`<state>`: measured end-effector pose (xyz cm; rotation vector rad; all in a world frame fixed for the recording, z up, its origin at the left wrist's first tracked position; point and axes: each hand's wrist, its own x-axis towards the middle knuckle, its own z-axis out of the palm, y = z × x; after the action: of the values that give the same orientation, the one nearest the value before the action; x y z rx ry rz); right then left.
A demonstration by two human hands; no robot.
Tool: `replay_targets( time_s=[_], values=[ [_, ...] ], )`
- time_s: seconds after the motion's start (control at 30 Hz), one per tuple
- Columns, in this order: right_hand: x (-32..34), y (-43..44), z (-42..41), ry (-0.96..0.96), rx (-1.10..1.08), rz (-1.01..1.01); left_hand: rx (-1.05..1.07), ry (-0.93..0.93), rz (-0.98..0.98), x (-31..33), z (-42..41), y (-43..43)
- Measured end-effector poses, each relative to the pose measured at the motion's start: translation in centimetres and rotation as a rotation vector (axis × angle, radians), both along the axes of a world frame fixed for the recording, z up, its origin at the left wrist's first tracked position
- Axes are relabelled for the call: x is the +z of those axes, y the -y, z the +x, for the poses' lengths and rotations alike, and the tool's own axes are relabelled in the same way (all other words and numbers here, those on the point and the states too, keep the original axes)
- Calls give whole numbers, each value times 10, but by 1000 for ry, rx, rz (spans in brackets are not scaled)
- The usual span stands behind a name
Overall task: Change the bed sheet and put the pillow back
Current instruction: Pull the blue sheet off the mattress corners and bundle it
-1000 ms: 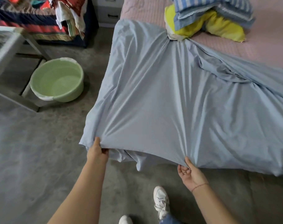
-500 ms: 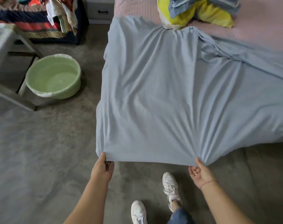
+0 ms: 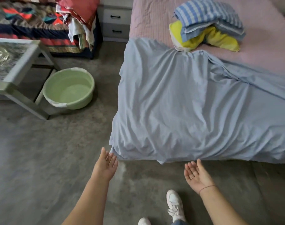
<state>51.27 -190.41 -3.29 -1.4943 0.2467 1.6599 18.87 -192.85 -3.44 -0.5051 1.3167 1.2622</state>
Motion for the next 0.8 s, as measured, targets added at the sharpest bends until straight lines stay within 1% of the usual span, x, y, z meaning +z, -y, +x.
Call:
replay_targets(
  time_s=[0.23, 0.43, 0.53, 0.6, 0.7, 0.8],
  values=[
    [45, -72, -34, -42, 38, 151, -31, -19, 78, 41, -36, -73],
    [63, -144, -67, -47, 12, 145, -117, -43, 94, 76, -68, -176],
    [64, -188, -94, -77, 37, 157, -189, -84, 107, 91, -91, -233],
    [69, -214, -119, -110, 19, 186, -251, -123, 106, 96, -110, -266],
    [75, -255, -159, -145, -37, 156, -320, -149, 111, 98, -142, -311],
    [76, -291, -193, -135, -42, 137, -393, -162, 90, 92, -170, -347]
  ],
)
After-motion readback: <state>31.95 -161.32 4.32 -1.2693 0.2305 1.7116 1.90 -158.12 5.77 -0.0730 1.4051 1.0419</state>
